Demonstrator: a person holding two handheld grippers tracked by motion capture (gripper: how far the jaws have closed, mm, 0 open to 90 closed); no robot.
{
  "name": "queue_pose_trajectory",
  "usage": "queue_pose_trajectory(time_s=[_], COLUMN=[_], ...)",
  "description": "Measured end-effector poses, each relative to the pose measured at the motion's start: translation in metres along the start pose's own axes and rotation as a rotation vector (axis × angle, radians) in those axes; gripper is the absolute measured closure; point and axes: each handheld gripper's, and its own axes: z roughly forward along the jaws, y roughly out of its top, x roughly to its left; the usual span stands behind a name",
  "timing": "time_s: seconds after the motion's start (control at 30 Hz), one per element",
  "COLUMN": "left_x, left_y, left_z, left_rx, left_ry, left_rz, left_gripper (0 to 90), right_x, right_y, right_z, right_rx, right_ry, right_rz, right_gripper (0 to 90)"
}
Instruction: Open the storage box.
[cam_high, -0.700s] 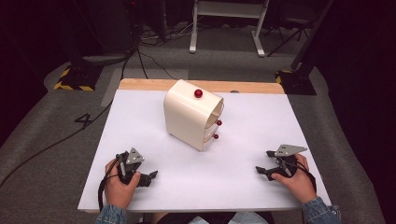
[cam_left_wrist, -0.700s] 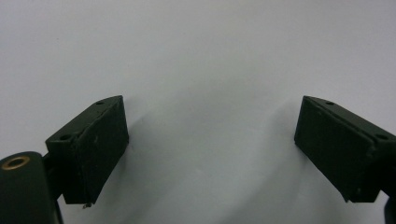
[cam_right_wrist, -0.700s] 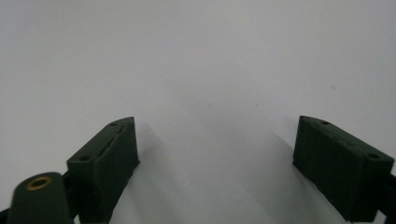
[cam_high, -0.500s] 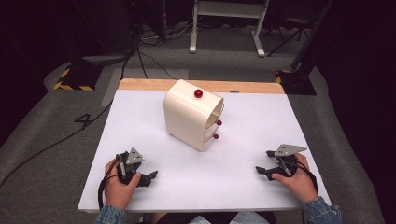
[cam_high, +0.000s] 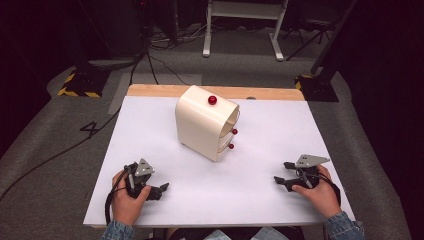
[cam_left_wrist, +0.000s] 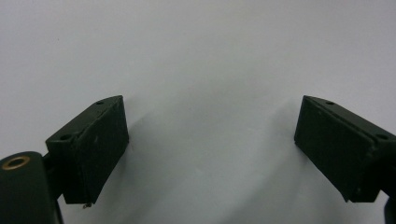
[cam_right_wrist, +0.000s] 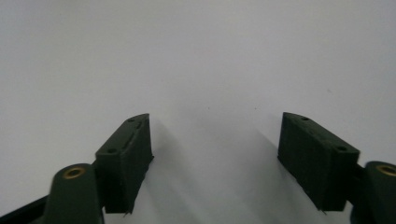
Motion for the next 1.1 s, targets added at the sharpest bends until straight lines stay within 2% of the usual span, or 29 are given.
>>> queue_pose_trajectory(time_s=[0.07, 0.27, 0.3, 0.33, 0.43, 0.5, 0.67, 0.8, 0.87, 0.9, 1.1], left_x=[0.0, 0.0, 0.0, 0.0, 0.0, 0.0, 0.0, 0.0, 0.0, 0.0, -0.001], left_y=[0.0, 0.0, 0.0, 0.0, 0.0, 0.0, 0.0, 0.0, 0.0, 0.0, -0.001], left_z=[0.0, 0.0, 0.0, 0.0, 0.0, 0.0, 0.0, 0.0, 0.0, 0.0, 0.0], left_rx=[0.001, 0.0, 0.0, 0.003, -0.001, 0.0, -0.001, -0.001, -0.001, 0.0, -0.003], left_ry=[0.0, -0.002, -0.002, -0.005, -0.001, -0.001, -0.001, -0.001, -0.001, -0.001, -0.003], left_rz=[0.001, 0.0, 0.0, -0.001, 0.0, 0.0, 0.0, 0.0, 0.0, 0.001, -0.006], left_gripper=[10.1, 10.1, 10.1, 10.0, 10.0, 10.0, 10.1, 10.1, 10.1, 10.1, 10.1], right_x=[0.0, 0.005, 0.005, 0.007, 0.009, 0.01, 0.016, 0.02, 0.021, 0.023, 0.028], right_y=[0.001, 0.019, 0.019, 0.028, 0.037, 0.044, 0.061, 0.075, 0.077, 0.084, 0.098], right_z=[-0.001, -0.002, -0.002, -0.002, -0.002, -0.002, 0.004, 0.012, 0.014, 0.02, 0.039], right_rx=[0.006, -0.073, -0.073, -0.114, -0.167, -0.192, -0.2, -0.247, -0.252, -0.265, -0.277], right_ry=[0.002, 0.021, 0.021, 0.031, 0.046, 0.052, 0.068, 0.09, 0.095, 0.109, 0.15], right_rz=[-0.002, -0.007, -0.007, 0.002, 0.016, 0.005, -0.022, -0.036, -0.037, -0.042, -0.055], right_gripper=[33.6, 41.6, 41.6, 44.3, 48.5, 49.3, 53.1, 56.6, 57.0, 58.3, 61.5])
